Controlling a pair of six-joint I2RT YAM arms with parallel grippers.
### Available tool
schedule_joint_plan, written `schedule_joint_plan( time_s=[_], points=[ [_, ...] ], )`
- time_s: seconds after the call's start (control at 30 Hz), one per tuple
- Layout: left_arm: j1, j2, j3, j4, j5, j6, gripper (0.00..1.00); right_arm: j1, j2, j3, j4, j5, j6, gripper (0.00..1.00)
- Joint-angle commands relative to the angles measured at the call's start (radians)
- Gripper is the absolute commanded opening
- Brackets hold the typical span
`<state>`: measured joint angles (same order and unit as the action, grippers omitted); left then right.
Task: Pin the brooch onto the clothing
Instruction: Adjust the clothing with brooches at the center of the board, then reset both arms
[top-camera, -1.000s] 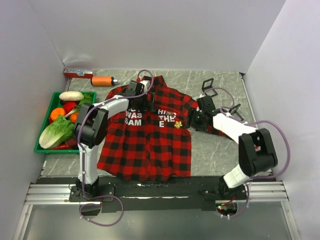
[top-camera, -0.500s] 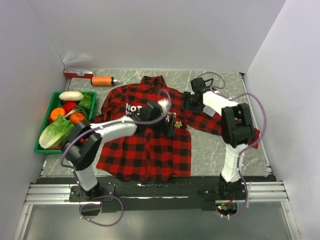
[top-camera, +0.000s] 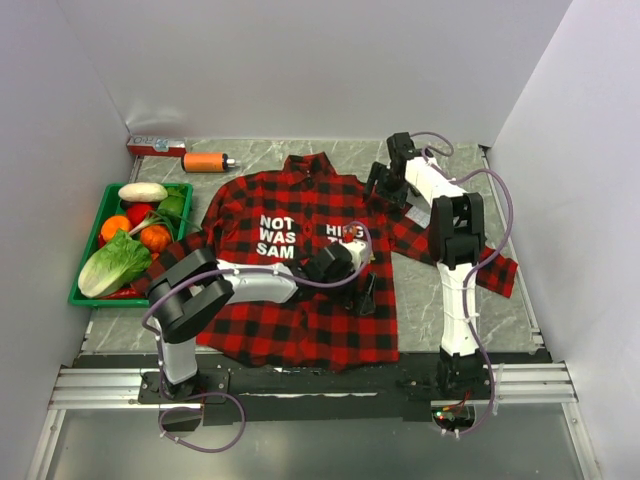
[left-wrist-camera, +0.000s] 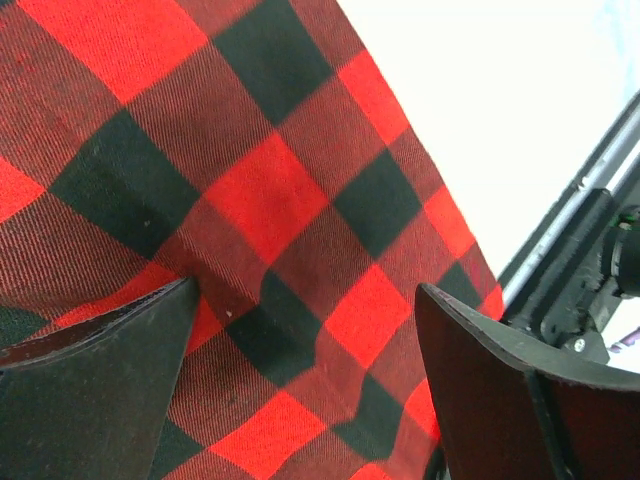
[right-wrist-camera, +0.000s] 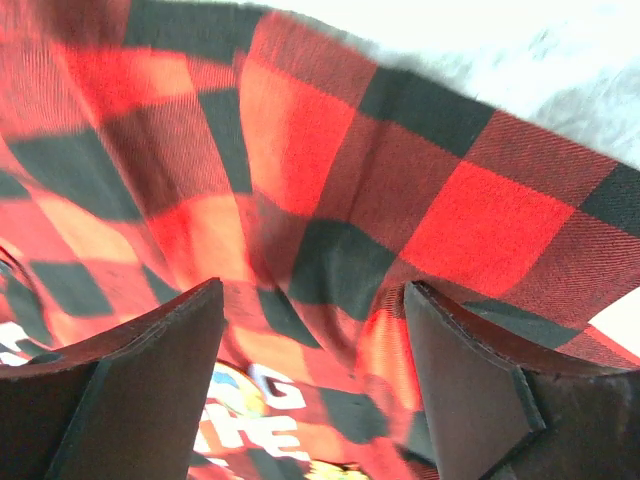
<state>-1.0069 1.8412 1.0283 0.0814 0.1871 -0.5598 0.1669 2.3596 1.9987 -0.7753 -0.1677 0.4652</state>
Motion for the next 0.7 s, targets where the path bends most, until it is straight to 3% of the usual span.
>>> schedule_joint_plan(
  time_s=[0.0,0.17,0.3,0.43,0.67],
  points=[
    [-0.051,0.043,-0.057,-0.048,0.018,-0.072,0.96,-0.021,0.093,0.087,-0.084,-0.010,0.035,0.80],
    [-0.055,0.058,-0.014,-0.048,0.002,-0.043,0.96,-0.026,0.093,0.077,-0.061,-0.030,0.009,0.80],
    [-0.049,0.041,0.096,-0.139,-0.076,0.004,0.96,-0.027,0.047,0.084,-0.052,-0.033,-0.048,0.80],
    [-0.007,-0.054,0.159,-0.166,-0.170,0.041,0.96,-0.024,-0.144,-0.047,0.033,-0.020,-0.112,0.81],
    [0.313,-0.279,0.041,-0.123,-0.127,0.029,0.96,-0.035,-0.511,-0.437,0.249,0.080,-0.171,0.82]
  ],
)
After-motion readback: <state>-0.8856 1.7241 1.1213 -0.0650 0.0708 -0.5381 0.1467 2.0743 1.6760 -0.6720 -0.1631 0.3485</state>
